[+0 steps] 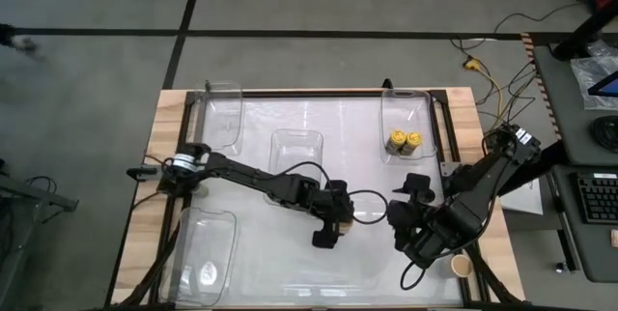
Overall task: Sort spices by type
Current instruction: Put the top golden seasoning bottle into the top left transparent bin
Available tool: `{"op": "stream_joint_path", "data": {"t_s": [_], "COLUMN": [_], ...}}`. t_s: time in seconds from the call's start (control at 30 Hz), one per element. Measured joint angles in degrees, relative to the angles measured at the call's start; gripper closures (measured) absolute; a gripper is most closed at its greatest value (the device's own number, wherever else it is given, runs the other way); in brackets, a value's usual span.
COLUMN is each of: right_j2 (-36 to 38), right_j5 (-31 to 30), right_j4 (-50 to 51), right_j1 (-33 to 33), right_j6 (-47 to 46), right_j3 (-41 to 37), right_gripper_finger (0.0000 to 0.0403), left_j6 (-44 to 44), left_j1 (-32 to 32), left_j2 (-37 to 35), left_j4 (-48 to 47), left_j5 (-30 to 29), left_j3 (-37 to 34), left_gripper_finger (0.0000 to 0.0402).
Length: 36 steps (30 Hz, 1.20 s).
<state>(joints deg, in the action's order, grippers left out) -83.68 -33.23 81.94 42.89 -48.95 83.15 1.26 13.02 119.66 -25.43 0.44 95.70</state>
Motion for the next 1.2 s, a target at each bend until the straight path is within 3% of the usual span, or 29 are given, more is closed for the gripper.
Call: {"op": "stream_joint_path", "data": {"t_s": [0.6, 0.8, 1.2], "right_j2": [0.00, 0.00, 0.00], "right_j5": [-1.47, -1.49, -3.09], "right_j4": [-0.17, -0.21, -0.34], "right_j1": [0.00, 0.00, -0.01], "right_j6": [-0.08, -0.11, 0.01], "right_j3": [0.00, 0.00, 0.00], "right_gripper_finger": [0.0051, 0.0051, 0.0051], "left_j6": [-0.57, -1.80, -2.83], "left_j1": [0.00, -0.22, -0.53], "left_j2": [1.89, 2.21, 2.21], "left_j4": [1.36, -4.31, -5.85], "left_j5": [-2.46, -2.44, -1.16], "left_j3": [0.99, 4.51, 6.80], "left_gripper_finger": [0.0068, 0.0083, 0.0063]}}
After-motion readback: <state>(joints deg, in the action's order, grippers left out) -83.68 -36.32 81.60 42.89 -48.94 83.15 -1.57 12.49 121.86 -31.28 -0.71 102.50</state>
